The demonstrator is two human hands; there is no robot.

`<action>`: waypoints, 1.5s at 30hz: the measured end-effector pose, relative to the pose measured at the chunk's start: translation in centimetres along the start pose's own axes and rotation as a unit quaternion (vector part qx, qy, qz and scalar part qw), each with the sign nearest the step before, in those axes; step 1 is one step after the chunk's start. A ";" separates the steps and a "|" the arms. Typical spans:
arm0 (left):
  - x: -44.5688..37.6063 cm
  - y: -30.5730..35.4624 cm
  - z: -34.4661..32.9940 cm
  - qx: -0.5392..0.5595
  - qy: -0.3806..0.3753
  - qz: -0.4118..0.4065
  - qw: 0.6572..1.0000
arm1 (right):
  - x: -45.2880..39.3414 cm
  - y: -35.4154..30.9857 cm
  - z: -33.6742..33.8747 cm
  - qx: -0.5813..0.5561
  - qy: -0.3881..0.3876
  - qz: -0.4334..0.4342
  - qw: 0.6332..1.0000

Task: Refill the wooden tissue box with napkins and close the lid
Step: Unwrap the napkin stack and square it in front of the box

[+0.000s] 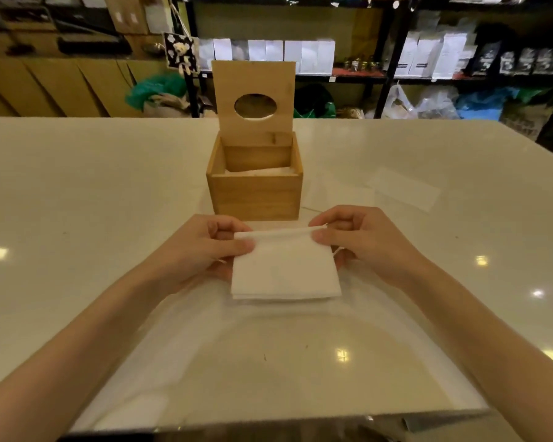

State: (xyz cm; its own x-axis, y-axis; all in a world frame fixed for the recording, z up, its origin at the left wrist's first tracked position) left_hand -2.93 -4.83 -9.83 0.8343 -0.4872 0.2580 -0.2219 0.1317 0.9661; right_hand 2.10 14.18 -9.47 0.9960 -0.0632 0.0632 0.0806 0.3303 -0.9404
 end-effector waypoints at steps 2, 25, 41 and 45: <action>-0.2 -0.5 -0.2 0.002 0.000 0.003 1.000 | 0.0 0.4 -0.1 -0.005 0.004 -0.009 1.000; -0.5 -0.4 0.9 -0.266 0.099 -0.127 0.950 | 0.3 0.7 -1.1 0.380 0.123 0.157 0.903; -3.8 5.8 -8.9 -0.434 -0.059 -0.297 0.849 | -1.8 -0.2 7.4 0.417 0.143 0.105 0.891; -7.0 3.1 -11.8 -0.437 -0.077 -0.307 0.842 | -2.5 2.4 7.4 0.464 0.102 0.111 0.873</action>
State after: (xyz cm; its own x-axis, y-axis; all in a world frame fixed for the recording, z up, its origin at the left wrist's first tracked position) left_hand -3.52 9.15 -8.68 0.5660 -0.7924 -0.2276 0.7396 0.3660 0.5649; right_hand 0.06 22.09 -9.39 0.9710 -0.0353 -0.2364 -0.0234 0.9703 -0.2409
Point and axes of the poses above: each hand's wrist, its own x-axis away from the middle knuckle, its own z-axis out of the back of the hand, y = z × x, the point moved 6 cm from there along -x, towards the middle knuckle, and after that the axes turned 11 degrees about x, right-handed, at the moved point
